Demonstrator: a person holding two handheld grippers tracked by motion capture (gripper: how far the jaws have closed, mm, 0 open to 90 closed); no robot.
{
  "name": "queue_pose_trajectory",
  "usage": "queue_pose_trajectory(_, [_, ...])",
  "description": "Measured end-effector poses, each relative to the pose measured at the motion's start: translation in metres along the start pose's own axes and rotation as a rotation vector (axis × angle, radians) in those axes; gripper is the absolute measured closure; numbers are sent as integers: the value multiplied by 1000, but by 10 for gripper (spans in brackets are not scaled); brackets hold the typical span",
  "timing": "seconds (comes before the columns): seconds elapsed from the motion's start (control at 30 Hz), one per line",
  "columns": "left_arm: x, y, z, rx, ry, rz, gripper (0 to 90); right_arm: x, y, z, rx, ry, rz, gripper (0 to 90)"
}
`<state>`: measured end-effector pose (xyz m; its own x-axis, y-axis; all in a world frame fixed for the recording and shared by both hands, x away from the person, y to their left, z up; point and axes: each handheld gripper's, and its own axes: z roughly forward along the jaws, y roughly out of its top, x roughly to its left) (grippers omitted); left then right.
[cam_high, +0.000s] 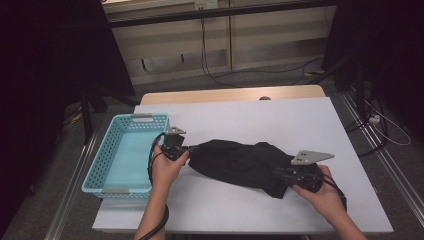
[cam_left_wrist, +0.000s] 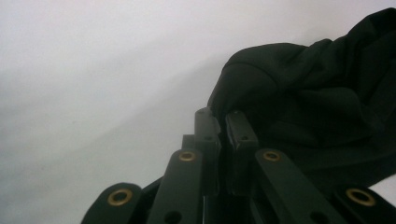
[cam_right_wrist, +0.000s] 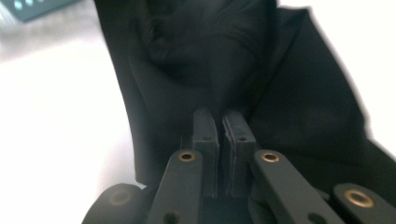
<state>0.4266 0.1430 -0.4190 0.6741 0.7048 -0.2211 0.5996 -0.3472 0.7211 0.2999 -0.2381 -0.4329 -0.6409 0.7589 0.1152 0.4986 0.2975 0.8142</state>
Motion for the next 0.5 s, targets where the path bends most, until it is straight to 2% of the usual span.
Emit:
queue_pose_trajectory(0.13, [-4,2,1,1,-20,12,854,-14,5,-20,-55,-34,31,873])
queue_pose_trajectory(0.27, [-8,1,7,20,-39,21,846,-35,2,-40,-114,-73,118,877])
queue_pose_trajectory(0.33, [-9,1,9,19,-28,30,822,-40,-2,-42,-111,-82,131,878])
queue_pose_trajectory(0.37, [-10,2,9,8,-14,36,776,-40,-4,-40,-98,-88,128,878])
queue_pose_trajectory(0.4, [-9,3,8,-8,-11,52,693,-40,-5,-38,-83,-96,118,879])
queue_pose_trajectory(0.43, [-11,4,6,-10,-15,61,663,-39,-5,-35,-72,-102,111,878])
queue_pose_trajectory(0.5, [-15,5,4,-13,-16,87,659,-37,-5,-31,-62,-114,102,879])
